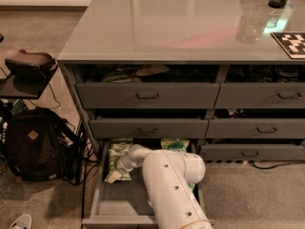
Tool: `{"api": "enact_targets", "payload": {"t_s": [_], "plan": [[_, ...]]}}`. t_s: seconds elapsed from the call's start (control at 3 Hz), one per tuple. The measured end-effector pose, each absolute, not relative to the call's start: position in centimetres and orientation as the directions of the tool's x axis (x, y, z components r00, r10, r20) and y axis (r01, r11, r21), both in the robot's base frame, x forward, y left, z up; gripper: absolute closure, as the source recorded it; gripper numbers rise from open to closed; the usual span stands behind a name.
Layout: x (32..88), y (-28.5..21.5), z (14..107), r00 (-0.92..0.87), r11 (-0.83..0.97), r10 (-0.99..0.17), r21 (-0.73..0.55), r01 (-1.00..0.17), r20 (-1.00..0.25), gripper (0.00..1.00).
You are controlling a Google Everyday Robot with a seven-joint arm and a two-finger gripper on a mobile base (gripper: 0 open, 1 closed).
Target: Pick green jalapeno chip bag from bottom drawer and place on counter
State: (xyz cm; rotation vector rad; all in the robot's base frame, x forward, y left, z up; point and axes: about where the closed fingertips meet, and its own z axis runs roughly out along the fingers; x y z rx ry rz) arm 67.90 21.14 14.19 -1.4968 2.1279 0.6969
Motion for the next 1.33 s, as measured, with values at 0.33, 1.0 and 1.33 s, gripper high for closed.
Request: {"api": "enact_targets", "payload": {"t_s": [0.33, 1.0, 1.33], "plan": [[67.9, 21.1, 14.2, -0.314, 0.286, -0.723, 0.148, -0.947, -0.616, 0.42], [67.9, 21.1, 15.3, -0.314, 0.285, -0.723, 0.148, -0.947, -0.616, 0.89], [69.6, 20.2, 20.7, -0.217, 0.271, -0.685, 0.033, -0.962, -0.696, 1.00]]}}
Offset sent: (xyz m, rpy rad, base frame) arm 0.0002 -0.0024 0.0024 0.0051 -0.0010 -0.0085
